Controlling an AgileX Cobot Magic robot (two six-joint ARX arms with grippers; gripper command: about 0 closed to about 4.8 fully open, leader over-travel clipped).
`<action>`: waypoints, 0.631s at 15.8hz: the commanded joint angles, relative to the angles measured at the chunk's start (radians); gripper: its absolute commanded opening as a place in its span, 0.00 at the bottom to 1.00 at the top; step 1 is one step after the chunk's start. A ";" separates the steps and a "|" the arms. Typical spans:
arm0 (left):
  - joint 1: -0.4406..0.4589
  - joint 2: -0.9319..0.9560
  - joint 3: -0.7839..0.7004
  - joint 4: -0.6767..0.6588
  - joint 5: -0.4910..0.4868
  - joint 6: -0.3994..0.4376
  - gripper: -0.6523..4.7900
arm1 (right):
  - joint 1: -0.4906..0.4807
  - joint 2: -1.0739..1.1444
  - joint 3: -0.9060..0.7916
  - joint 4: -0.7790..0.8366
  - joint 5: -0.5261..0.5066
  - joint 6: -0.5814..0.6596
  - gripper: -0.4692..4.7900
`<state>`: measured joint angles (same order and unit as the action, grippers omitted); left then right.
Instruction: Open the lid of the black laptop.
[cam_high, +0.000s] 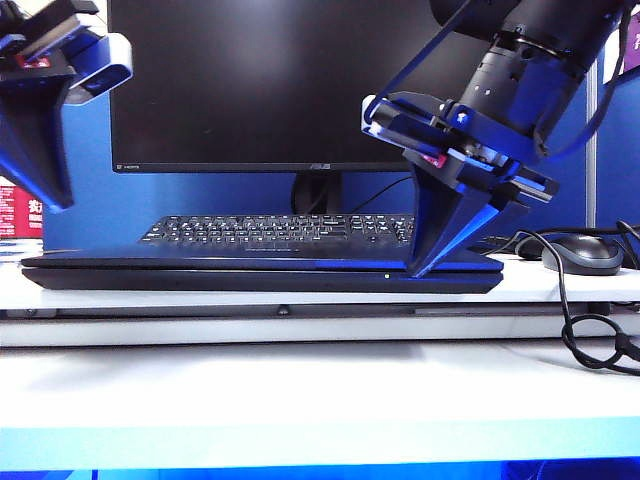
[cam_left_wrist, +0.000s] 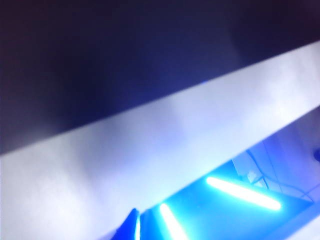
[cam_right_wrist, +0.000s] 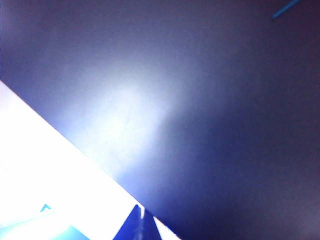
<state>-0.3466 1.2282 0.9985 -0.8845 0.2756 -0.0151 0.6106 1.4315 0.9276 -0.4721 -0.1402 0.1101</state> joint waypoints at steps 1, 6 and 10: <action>0.000 0.076 0.001 0.037 0.002 0.016 0.17 | 0.000 -0.003 0.005 0.036 0.011 -0.003 0.09; 0.000 0.159 0.001 0.111 -0.014 0.014 0.17 | 0.000 -0.003 0.005 0.034 0.008 -0.002 0.09; 0.000 0.162 0.001 0.153 -0.014 0.000 0.17 | 0.000 -0.003 0.005 0.035 0.008 0.003 0.09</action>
<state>-0.3470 1.3911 0.9974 -0.7395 0.2642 -0.0166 0.6106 1.4315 0.9276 -0.4690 -0.1429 0.1116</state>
